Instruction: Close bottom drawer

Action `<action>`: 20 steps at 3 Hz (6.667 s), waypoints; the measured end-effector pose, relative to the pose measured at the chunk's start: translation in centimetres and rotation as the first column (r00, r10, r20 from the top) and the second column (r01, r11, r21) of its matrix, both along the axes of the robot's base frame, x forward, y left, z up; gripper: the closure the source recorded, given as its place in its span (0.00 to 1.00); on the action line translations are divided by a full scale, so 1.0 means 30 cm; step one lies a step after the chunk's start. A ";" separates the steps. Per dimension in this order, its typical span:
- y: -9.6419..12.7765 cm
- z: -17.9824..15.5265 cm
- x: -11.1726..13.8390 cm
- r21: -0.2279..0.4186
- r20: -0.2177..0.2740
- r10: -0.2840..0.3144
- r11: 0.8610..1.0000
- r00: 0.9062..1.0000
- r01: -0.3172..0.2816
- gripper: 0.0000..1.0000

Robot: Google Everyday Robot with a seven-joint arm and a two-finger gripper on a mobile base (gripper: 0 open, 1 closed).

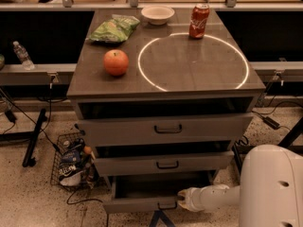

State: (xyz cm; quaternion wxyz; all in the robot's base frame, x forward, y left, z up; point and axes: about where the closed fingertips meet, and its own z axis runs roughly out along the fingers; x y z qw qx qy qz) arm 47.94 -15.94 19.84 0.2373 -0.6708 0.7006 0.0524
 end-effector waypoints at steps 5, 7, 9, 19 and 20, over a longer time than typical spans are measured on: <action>-0.056 0.037 -0.125 -0.049 -0.059 0.000 0.999 0.998 -0.003 0.18; -0.073 -0.013 -0.179 -0.064 -0.087 -0.008 0.998 0.996 0.002 0.64; -0.072 0.025 -0.179 -0.064 -0.087 -0.008 0.998 0.996 0.002 1.00; -0.030 -0.182 -0.200 0.020 -0.084 -0.010 1.000 0.996 0.012 1.00; -0.030 -0.187 -0.185 0.019 -0.076 -0.007 1.000 0.997 0.008 1.00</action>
Offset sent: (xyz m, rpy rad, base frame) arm 0.0012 0.0033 0.0148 0.0111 -0.0100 0.0007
